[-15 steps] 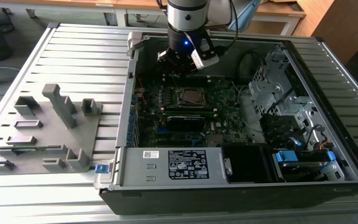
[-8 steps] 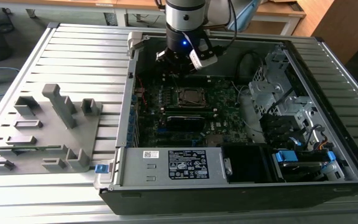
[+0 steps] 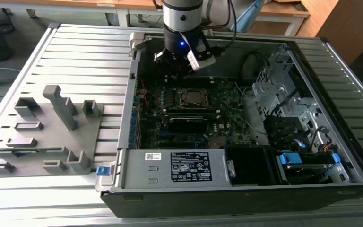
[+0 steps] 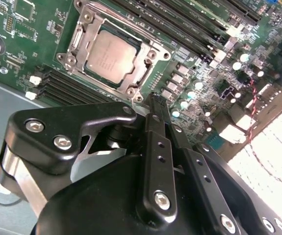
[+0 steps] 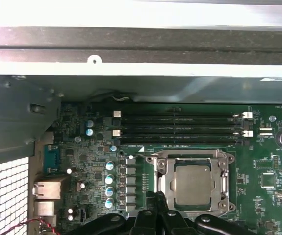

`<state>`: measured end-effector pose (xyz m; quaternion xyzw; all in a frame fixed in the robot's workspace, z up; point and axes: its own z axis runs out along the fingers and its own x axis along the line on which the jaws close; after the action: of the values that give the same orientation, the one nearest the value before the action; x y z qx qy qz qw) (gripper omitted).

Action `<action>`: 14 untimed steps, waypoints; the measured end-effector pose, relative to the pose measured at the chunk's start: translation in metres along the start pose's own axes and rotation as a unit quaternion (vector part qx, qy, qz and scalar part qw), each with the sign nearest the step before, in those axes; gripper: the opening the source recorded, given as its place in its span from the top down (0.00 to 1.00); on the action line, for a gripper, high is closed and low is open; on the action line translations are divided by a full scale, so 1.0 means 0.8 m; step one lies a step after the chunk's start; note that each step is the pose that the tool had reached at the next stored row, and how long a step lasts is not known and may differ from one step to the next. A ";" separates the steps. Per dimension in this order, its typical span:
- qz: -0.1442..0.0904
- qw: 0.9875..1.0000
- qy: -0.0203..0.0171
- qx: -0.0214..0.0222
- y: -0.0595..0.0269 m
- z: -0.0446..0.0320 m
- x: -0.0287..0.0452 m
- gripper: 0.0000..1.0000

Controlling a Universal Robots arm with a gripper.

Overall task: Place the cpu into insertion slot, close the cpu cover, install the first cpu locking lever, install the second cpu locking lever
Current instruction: 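Install the first cpu locking lever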

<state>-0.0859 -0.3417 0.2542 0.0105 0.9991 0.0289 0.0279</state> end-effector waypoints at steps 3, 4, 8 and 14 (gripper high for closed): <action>0.000 1.000 0.000 0.000 0.000 -0.0001 0.0006 0.90; 0.000 1.000 0.000 0.000 0.000 -0.0001 0.0008 0.90; 0.000 1.000 0.000 0.000 0.000 -0.0001 0.0036 0.90; 0.000 1.000 0.000 0.000 0.000 0.0000 0.0125 0.90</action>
<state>-0.0959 -0.3418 0.2536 0.0105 0.9991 0.0289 0.0278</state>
